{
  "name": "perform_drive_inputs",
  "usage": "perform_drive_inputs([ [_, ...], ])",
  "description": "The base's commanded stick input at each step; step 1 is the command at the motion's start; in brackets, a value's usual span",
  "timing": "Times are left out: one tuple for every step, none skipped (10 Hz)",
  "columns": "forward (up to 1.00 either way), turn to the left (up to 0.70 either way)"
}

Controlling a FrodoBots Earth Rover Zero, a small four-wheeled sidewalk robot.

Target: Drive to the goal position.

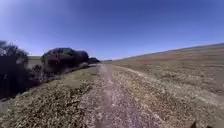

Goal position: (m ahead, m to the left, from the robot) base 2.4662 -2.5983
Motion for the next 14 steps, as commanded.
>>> perform_drive_inputs([
  [0.70, 0.00],
  [0.70, 0.00],
  [0.70, 0.00],
  [0.70, 0.00],
  [0.70, 0.00],
  [0.70, 0.00],
  [0.70, 0.00],
  [0.70, 0.08],
  [0.70, 0.24],
  [0.70, 0.30],
  [0.70, 0.14],
  [0.70, 0.00],
  [0.70, 0.00],
  [0.70, 0.00],
])
